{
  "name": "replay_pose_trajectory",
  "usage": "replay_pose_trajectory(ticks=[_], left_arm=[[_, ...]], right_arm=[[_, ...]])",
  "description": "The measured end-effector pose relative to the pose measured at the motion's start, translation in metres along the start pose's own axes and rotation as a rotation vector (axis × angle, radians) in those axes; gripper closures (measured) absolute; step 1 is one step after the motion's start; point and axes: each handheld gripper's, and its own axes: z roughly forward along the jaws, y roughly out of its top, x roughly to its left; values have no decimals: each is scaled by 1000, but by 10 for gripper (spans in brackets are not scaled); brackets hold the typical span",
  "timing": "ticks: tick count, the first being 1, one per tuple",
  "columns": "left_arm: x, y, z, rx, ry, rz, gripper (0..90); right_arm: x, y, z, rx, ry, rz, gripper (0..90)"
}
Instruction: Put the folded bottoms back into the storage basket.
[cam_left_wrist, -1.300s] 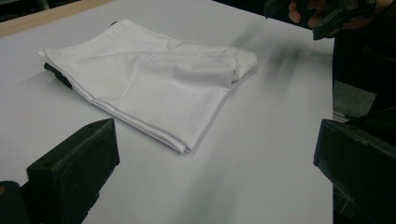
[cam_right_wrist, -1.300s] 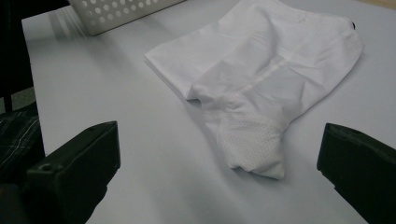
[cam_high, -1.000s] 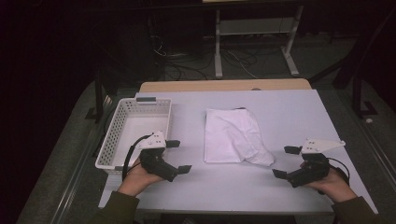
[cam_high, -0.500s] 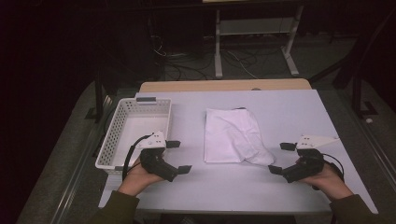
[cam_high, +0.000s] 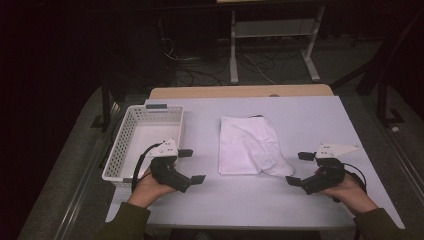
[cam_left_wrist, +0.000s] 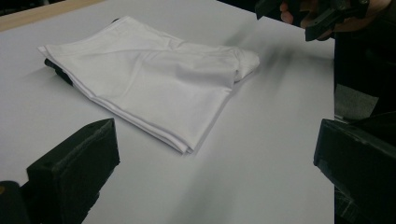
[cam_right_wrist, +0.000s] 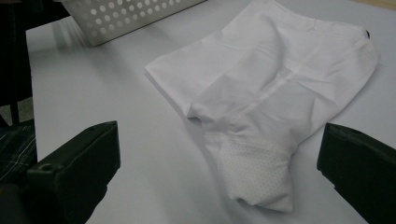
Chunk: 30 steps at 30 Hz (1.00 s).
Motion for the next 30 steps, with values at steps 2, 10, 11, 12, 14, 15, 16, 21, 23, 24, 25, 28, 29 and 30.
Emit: replay_pose_trajectory(ticks=[2,10,11,12,14,15,16,21,23,24,25,28,29,30], left_arm=[[-1,0,0,2,-1,9,0],[-1,-1,-1,-1,2,6,0],[-1,-1,-1,-1,2,6,0],[-1,-1,-1,0,3,6,0],[-1,0,0,4,3,7,0],[-1,0,1,3,4,4,0],[-1,0,1,3,4,4,0],[-1,0,0,4,1,7,0],[-1,0,0,3,1,7,0],[-1,0,0,3,0,6,0],[-1,0,0,4,-2,7,0],[-1,-1,0,4,-3,8,0],[-1,-1,0,5,-2,8,0],[-1,-1,0,5,-2,8,0]], right_arm=[[1,1,1,4,-2,-4,0],[0,3,6,8,8,-5,0],[0,3,6,8,8,-5,0],[0,5,7,7,12,0,0],[1,6,7,9,13,0,0],[1,7,8,5,14,0,0],[1,7,8,5,14,0,0],[2,8,9,6,10,-3,0],[2,9,9,5,11,-1,0],[2,9,9,5,11,-1,0],[2,10,10,5,12,-4,0],[2,12,11,3,12,0,0],[2,13,13,6,16,-2,0],[2,13,13,6,16,-2,0]])
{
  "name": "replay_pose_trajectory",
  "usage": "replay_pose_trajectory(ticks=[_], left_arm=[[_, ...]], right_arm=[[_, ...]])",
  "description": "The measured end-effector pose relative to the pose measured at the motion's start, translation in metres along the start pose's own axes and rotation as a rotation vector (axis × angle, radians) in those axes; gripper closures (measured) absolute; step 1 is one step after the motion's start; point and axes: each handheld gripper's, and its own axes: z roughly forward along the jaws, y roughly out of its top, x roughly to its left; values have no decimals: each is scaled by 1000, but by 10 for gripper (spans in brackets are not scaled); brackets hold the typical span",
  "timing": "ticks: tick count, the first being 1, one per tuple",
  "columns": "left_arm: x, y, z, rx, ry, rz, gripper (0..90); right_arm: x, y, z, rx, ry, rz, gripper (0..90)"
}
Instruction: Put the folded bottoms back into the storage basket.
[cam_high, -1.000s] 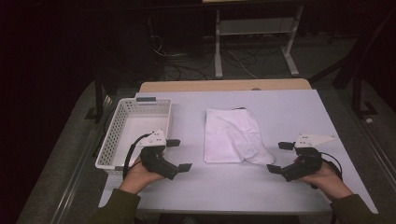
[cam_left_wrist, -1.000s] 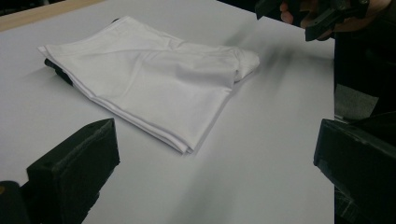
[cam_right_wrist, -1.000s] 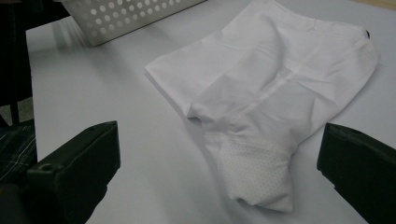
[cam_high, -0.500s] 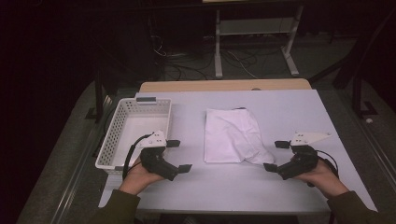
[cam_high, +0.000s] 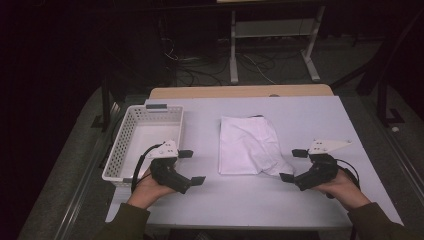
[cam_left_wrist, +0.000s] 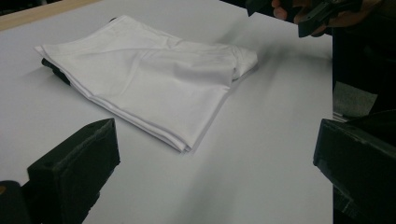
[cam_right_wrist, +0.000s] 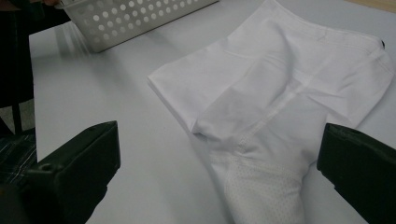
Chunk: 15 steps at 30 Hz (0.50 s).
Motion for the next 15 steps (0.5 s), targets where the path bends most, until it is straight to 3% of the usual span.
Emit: replay_pose_trajectory(ticks=[6,15], left_arm=[[0,0,0,1,0,-2,0],[0,0,0,0,-1,-5,0]], right_arm=[[-2,3,5,10,13,11,0],[-2,11,12,12,20,-9,0]])
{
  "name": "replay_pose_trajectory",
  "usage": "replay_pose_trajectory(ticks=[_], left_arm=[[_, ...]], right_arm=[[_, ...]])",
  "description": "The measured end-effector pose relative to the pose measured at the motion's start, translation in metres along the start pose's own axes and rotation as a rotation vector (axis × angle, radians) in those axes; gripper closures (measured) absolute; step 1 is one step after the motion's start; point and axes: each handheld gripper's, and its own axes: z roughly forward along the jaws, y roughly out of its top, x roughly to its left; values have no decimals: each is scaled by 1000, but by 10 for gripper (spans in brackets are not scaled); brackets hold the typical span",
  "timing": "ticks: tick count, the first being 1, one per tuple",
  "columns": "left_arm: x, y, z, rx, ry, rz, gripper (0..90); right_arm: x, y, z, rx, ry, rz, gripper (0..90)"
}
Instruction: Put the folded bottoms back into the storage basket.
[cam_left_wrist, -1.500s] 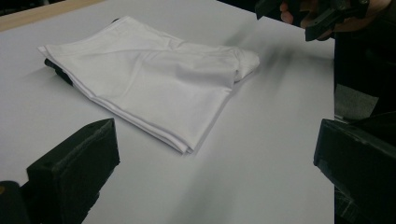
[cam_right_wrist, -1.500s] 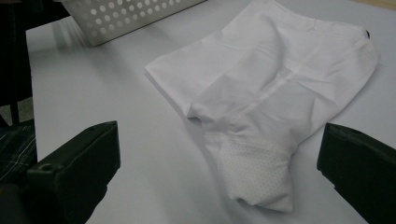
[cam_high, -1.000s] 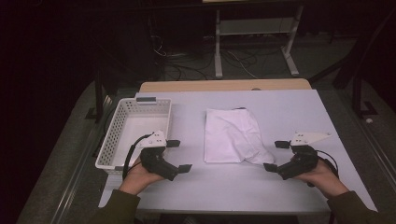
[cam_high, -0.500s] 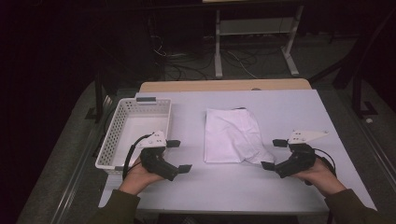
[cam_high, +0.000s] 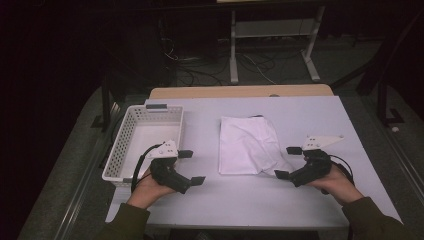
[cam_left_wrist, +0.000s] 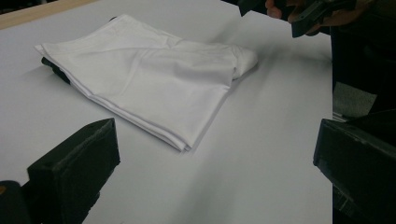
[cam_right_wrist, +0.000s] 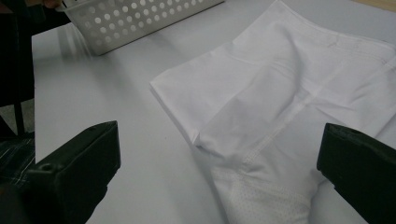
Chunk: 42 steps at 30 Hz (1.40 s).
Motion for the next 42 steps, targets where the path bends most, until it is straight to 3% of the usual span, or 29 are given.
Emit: replay_pose_trajectory(ticks=[18,42], left_arm=[[0,0,0,1,-1,1,0],[0,-1,0,0,0,-1,0]], right_arm=[[-2,11,21,61,21,-33,0],[-9,23,46,120,44,-38,7]])
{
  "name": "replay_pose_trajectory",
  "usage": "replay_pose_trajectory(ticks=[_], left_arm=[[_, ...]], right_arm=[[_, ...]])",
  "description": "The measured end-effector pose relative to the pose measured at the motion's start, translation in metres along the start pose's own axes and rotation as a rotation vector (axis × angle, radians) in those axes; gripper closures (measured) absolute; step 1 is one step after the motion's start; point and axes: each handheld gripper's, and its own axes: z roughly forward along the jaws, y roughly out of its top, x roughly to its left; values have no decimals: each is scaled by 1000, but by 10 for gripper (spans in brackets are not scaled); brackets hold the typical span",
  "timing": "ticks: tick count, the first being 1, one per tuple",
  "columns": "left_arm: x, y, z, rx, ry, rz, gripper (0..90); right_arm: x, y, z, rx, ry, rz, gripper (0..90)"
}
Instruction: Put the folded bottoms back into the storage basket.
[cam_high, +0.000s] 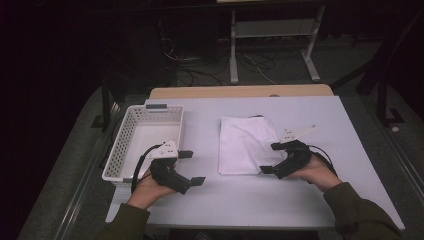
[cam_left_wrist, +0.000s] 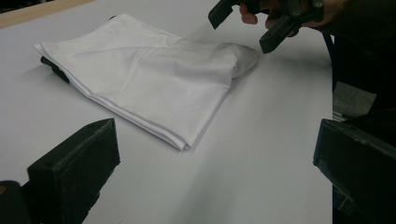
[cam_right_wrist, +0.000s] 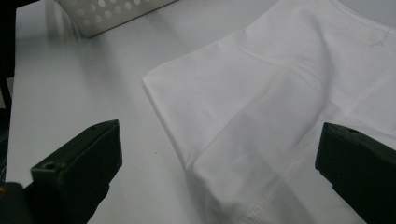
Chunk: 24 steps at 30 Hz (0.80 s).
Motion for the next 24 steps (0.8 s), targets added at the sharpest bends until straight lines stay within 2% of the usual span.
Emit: replay_pose_trajectory(ticks=[7,10,11,13,14,17,20,24], left_arm=[[0,0,0,-1,-1,-2,0],[0,0,0,-1,0,-2,0],[-1,0,0,0,1,-3,0],[0,0,0,0,2,-2,0],[0,-1,0,0,1,-2,0],[0,-1,0,-1,1,-4,0],[-1,-1,0,-2,3,-4,0],[0,-1,0,-2,4,-6,0]], right_arm=[[-2,-1,1,8,-4,-7,85],[-2,-3,0,7,0,-9,159],[-2,-3,0,7,0,-9,159],[-3,-4,-1,12,5,-9,227],[-3,-4,-1,12,5,-9,227],[-4,-6,-1,30,4,-14,354],[-5,-7,-1,36,10,-17,414],[-5,-9,-1,55,5,-23,447]])
